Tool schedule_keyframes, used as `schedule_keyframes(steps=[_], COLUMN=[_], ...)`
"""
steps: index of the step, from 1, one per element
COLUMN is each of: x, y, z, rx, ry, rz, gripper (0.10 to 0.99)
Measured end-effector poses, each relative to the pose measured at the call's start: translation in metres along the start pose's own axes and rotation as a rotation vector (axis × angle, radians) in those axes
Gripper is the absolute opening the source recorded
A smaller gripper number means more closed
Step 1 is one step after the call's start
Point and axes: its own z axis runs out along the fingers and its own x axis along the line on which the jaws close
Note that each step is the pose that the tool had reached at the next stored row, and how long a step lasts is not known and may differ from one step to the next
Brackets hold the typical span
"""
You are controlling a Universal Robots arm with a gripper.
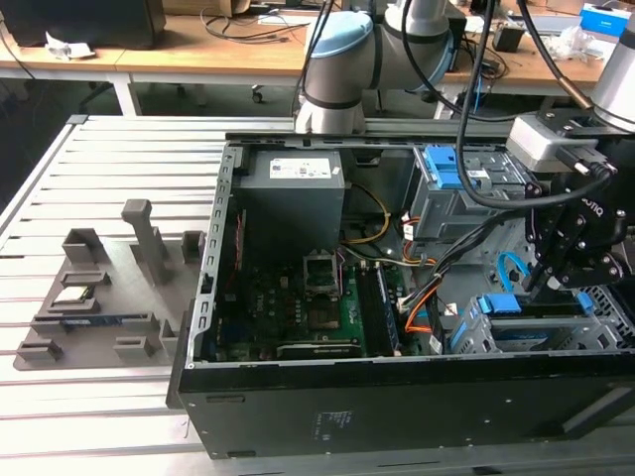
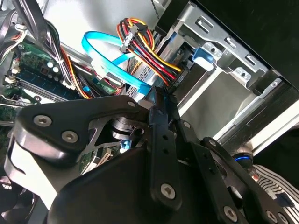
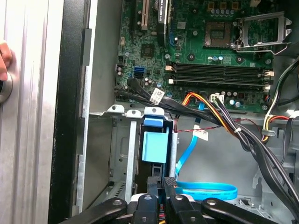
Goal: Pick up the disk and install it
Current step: 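Insert the second disk wire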
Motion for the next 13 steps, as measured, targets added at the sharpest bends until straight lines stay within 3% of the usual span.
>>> schedule_keyframes(steps=[9, 10, 12, 13], x=[-0.0007, -0.0003, 0.0002, 0.0003], y=[0.0000, 0.0000, 0.0001, 0.0003], z=[0.0040, 0.0024, -0.0032, -0.0107], rx=[0.000, 0.000, 0.000, 0.000], ry=[0.0003, 0.0038, 0.0031, 0.0039], rz=[0.000, 0.000, 0.000, 0.000], gripper=[0.173, 0.231, 0.231, 0.231])
